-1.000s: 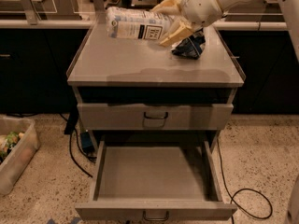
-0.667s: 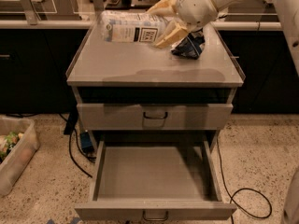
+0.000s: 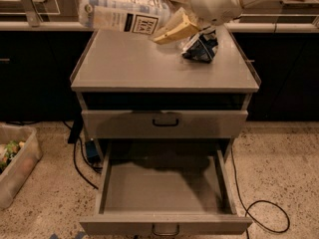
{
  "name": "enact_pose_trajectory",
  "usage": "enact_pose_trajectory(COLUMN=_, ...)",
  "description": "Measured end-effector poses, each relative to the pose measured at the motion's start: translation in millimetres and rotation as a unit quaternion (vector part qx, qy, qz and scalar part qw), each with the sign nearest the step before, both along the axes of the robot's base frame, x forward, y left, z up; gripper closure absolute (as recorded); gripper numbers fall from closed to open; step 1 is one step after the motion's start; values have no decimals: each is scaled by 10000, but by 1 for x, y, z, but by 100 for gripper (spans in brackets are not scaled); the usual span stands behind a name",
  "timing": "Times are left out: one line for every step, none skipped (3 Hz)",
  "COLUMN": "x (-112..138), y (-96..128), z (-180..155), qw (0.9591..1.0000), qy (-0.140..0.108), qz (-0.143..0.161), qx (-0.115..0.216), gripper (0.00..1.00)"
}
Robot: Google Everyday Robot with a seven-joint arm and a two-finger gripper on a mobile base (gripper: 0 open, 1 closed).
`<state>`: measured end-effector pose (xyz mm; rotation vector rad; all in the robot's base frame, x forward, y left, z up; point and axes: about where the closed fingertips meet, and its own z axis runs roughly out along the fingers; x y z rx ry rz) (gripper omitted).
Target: Place blue plastic bottle into middle drawer
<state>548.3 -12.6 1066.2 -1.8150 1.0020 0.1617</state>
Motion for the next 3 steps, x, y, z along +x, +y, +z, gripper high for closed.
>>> enact_pose_trajectory(x=-17, y=-24, z=-21, qw=9976, qy=-106, qz=-681, qx=43, gripper=100)
enact_pose_trajectory(x=-17, y=-88, z=-114, qw=9851, qy=481, qz=-1589, qx=-451, gripper=100)
enact_pose_trajectory(x=-16, y=-153, z=-242, qw=9554, qy=1275, qz=-2353, qx=-1248, gripper=100)
